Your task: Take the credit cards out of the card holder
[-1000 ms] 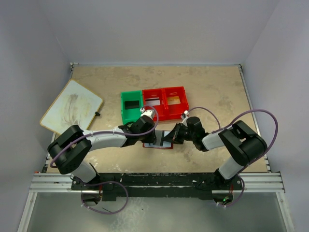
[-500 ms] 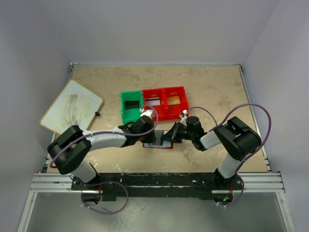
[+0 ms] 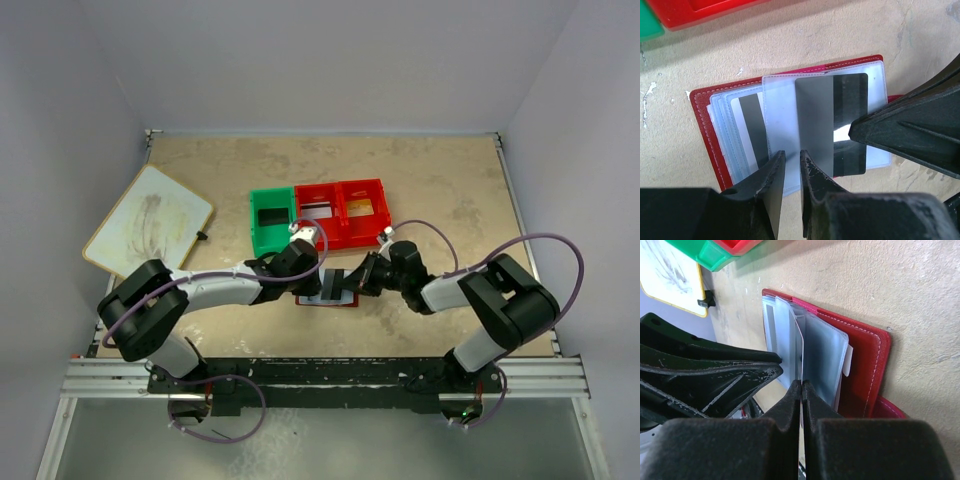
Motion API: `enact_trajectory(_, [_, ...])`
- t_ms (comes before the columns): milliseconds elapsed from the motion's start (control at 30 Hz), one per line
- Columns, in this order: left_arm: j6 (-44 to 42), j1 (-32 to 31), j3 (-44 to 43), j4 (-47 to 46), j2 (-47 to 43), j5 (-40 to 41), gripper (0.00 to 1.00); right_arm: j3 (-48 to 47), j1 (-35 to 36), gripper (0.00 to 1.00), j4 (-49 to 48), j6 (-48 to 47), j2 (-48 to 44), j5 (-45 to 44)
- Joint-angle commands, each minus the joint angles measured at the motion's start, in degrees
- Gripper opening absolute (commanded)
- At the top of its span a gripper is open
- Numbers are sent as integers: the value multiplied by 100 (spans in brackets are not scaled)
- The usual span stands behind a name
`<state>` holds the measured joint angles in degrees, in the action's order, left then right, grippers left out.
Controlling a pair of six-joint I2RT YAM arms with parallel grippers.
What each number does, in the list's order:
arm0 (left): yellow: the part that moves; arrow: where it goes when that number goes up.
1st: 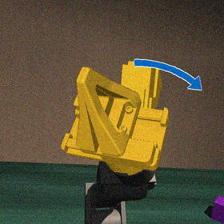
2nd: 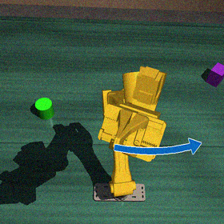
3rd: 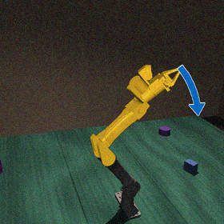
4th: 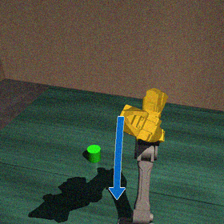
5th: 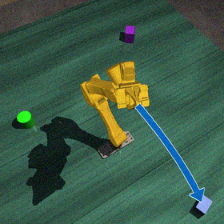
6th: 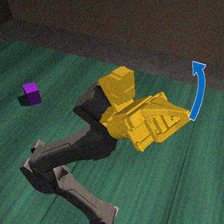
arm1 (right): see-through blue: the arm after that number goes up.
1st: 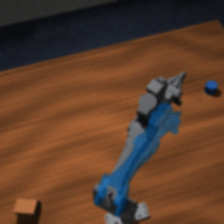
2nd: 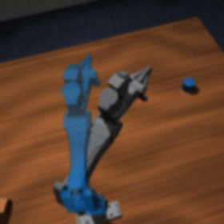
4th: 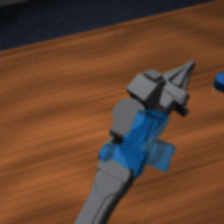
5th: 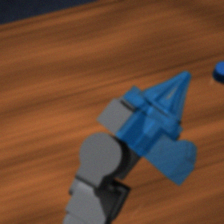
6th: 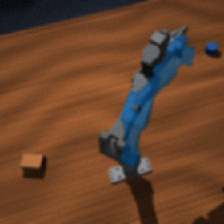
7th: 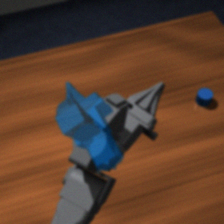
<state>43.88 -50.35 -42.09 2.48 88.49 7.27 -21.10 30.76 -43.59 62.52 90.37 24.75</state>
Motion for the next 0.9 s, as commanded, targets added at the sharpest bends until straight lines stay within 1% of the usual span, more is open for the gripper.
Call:
enact_trajectory(0, [-240, 16, 39, 546, -21, 277, 18, -87, -43, 0, 84, -186, 134, -40])
enact_trajectory(167, [-266, 16, -151, 296, -308, -64, 29, -10, -40, 1, -305, 9, 320, 47])
enact_trajectory(367, [-283, 16, -539, 94, -311, -235, 32, -12, -40, 2, -318, 6, 397, 47])
enact_trajectory(533, [-172, 16, -550, -184, 5, -343, 33, 9, -41, 3, -338, 10, 385, 30])
enact_trajectory(667, [-58, 16, -469, -82, 235, -164, 32, 33, -36, 3, -372, 29, 394, 21])
enact_trajectory(800, [-188, 17, -397, 370, 369, 154, 27, 54, -37, 3, -434, 49, 396, 42])
enact_trajectory(867, [-241, 12, -280, 392, 383, 110, 22, 49, -43, 5, -512, 42, 402, 68])
